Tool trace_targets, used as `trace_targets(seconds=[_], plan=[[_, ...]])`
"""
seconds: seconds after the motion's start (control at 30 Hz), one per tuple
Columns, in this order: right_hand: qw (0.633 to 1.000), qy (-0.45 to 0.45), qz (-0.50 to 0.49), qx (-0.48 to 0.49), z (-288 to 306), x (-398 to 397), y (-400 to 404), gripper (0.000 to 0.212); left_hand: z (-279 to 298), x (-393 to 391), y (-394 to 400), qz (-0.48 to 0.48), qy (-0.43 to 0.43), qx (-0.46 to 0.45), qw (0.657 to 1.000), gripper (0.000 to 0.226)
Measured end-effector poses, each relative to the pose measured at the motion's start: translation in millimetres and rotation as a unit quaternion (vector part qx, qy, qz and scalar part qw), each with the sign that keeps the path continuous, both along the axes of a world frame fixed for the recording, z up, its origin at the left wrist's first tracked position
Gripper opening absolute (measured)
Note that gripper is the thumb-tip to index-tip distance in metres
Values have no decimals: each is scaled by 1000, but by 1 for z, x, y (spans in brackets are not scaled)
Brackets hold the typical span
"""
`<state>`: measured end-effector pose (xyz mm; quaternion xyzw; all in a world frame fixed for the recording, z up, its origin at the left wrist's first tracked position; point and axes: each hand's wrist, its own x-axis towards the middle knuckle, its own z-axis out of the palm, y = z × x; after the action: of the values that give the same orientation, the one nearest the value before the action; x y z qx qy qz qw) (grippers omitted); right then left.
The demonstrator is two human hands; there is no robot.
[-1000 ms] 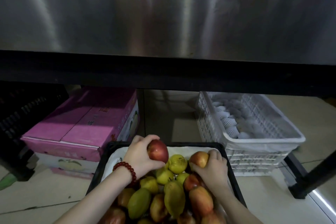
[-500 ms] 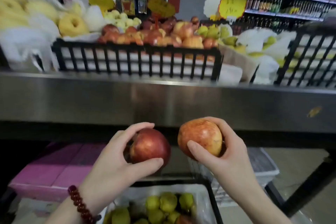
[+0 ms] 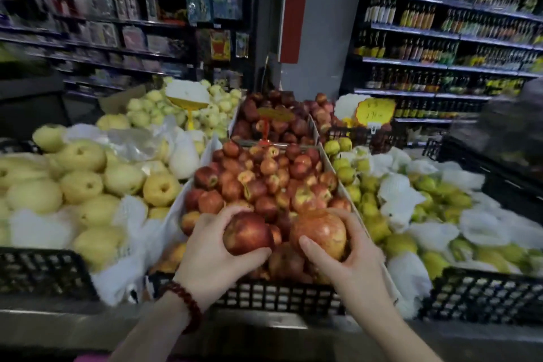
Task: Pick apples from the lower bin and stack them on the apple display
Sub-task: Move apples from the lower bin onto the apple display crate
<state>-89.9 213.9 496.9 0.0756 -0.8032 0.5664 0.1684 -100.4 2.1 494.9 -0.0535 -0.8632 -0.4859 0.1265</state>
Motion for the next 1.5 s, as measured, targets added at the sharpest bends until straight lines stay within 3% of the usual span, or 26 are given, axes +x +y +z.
trace_targets(seconds=[0.17, 0.33, 0.73, 1.0, 1.27, 1.4, 1.5], plan=[[995, -65, -25, 71, 10, -53, -20, 57, 14, -66, -10, 25, -110, -63, 992, 58], [977, -130, -42, 161, -24, -110, -38, 77, -17, -123, -15, 38, -183, -105, 977, 70], [956, -149, 5, 253, -58, -152, -50, 91, -56, -155, -4, -40, -129, -146, 980, 70], [962, -115, -4, 248, -42, -136, -41, 74, -31, -136, -10, -7, -123, -125, 985, 58], [989, 15, -75, 124, -17, -103, -38, 25, -6, -92, 6, 25, -132, 3, 991, 32], [997, -39, -66, -33, -21, -89, -34, 13, -11, -72, 18, 22, -124, 85, 988, 17], [993, -61, 3, -106, -40, -73, -29, 10, -24, -50, 24, 4, -95, 126, 987, 18]])
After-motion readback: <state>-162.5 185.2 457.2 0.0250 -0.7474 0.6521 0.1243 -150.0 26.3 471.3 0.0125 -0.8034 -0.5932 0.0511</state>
